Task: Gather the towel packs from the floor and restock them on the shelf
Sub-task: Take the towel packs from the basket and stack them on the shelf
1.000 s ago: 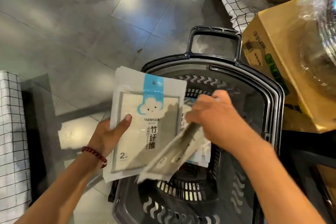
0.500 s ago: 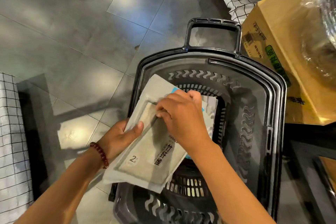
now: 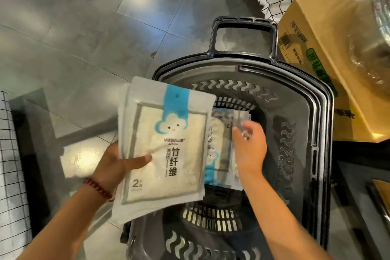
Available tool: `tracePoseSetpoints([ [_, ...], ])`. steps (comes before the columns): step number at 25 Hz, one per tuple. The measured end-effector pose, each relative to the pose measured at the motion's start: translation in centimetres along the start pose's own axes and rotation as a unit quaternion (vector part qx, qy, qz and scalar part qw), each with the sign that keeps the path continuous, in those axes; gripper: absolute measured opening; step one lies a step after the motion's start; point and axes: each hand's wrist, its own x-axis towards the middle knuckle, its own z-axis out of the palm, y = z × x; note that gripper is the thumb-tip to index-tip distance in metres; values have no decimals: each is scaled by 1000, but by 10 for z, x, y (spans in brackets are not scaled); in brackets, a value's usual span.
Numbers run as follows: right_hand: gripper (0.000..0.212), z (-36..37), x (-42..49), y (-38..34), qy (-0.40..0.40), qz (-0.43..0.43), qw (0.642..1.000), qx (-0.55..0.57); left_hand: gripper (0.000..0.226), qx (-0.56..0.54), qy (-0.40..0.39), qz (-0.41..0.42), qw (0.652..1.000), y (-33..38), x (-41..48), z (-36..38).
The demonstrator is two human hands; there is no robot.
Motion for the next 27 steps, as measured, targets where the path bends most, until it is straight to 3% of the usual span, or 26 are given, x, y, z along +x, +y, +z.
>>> tracePoseSetpoints([
  [2,36,-1,8,51,-66,133,983,-110,67,-29,27,12,999,-7,3,-5],
  [5,53,12,1,102,-160,147,947,-238,82,-64,22,20,998,-15,9,-7],
  [8,69,33,3,124,-152,208,934,-247,101,-55,17,22,998,-20,13,-14],
  [11,80,52,4,140,-125,232,922,-283,97,-32,5,35,999,-23,16,-17],
  [16,61,55,0,155,-89,205,944,-245,93,-28,11,57,998,-22,16,-16],
  [19,32,42,-4,145,-30,160,951,-263,92,-23,7,59,998,-19,15,-14],
  [22,2,16,-4,127,-66,105,966,-225,93,-26,7,56,998,-16,12,-11],
  [24,13,-1,3,115,-113,48,951,-283,95,-22,13,60,998,-16,12,-11],
  [27,21,-20,20,84,-141,-97,855,-489,96,-32,20,58,998,-17,12,-10],
])
